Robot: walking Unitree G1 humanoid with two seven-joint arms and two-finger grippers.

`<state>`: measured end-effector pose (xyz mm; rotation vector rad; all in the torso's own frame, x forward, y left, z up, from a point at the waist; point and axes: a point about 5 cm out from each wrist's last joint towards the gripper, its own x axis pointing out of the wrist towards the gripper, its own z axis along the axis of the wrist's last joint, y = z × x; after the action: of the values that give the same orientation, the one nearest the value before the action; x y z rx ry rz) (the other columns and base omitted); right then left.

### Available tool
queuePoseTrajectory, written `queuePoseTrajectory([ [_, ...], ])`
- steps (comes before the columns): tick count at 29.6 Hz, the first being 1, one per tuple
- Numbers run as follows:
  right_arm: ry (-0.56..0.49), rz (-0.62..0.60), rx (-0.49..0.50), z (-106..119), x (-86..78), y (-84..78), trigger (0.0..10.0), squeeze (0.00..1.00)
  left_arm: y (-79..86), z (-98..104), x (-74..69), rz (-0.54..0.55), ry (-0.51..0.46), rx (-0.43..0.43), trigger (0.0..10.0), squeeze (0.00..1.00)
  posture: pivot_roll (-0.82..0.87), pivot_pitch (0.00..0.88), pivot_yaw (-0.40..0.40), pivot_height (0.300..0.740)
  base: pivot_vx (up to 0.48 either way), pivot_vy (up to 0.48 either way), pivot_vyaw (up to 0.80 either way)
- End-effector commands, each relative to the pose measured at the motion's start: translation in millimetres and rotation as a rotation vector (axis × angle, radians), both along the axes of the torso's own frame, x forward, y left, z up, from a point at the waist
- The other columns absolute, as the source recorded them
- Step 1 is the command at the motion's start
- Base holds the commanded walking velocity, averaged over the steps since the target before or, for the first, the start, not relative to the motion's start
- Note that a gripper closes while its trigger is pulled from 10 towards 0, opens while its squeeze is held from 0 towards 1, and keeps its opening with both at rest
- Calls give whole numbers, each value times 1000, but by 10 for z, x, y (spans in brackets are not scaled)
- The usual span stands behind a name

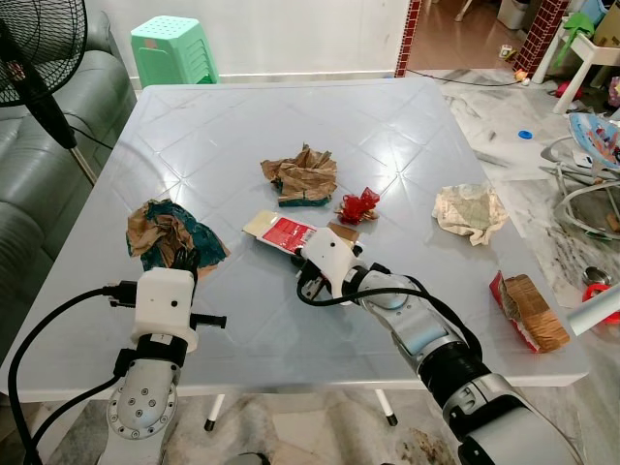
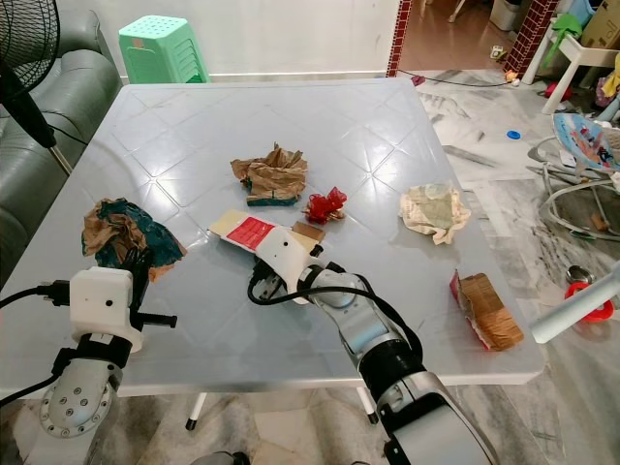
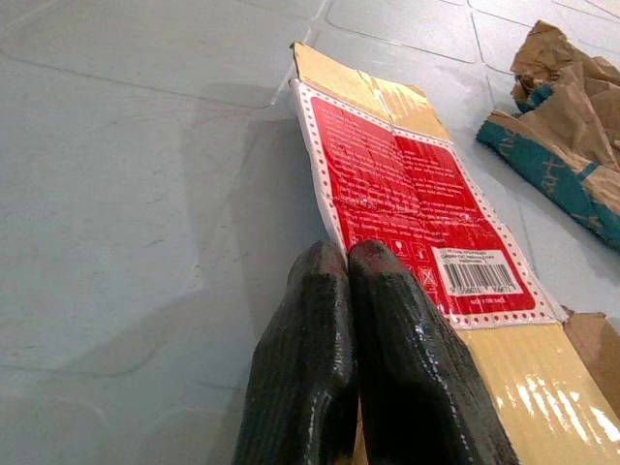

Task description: Picking trash to rubbish bin

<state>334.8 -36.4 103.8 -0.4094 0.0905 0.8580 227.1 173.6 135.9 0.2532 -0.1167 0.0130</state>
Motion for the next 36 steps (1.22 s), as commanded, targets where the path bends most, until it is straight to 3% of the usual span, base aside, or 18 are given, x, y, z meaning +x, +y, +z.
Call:
queuePoseTrajectory([
  [1,16,12,4,-24,-26,8,0,0,-10,-26,-9,-4,18,-7,0,0,26,94,-14,740,0,0,0],
  [7,21,18,73,58,-26,51,0,0,-16,-25,-6,-6,19,-7,0,0,22,96,-14,740,0,0,0],
  [13,73,62,215,225,-60,142,0,0,-19,-29,-7,-2,20,-9,0,0,22,97,-16,740,0,0,0],
  [14,67,60,286,343,-48,164,0,0,-16,-32,-7,1,21,-10,0,0,22,97,-17,740,0,0,0],
  [16,54,55,337,436,-36,170,0,0,-15,-33,-10,2,21,-10,0,0,22,98,-17,740,0,0,0],
  [20,-33,50,499,881,14,174,0,0,-10,-38,-15,8,23,-9,0,0,20,99,-18,740,0,0,0],
  [28,-130,4,602,1272,58,117,0,0,-15,-40,-22,18,21,-13,0,0,17,102,-25,740,0,0,0],
  [33,-183,-60,599,1331,80,28,0,0,-16,19,-16,35,-21,-36,0,0,16,102,-27,740,0,0,0],
  [36,-202,-135,577,1289,96,-115,0,0,-33,99,31,47,-55,-56,0,0,14,101,-29,740,0,0,0],
])
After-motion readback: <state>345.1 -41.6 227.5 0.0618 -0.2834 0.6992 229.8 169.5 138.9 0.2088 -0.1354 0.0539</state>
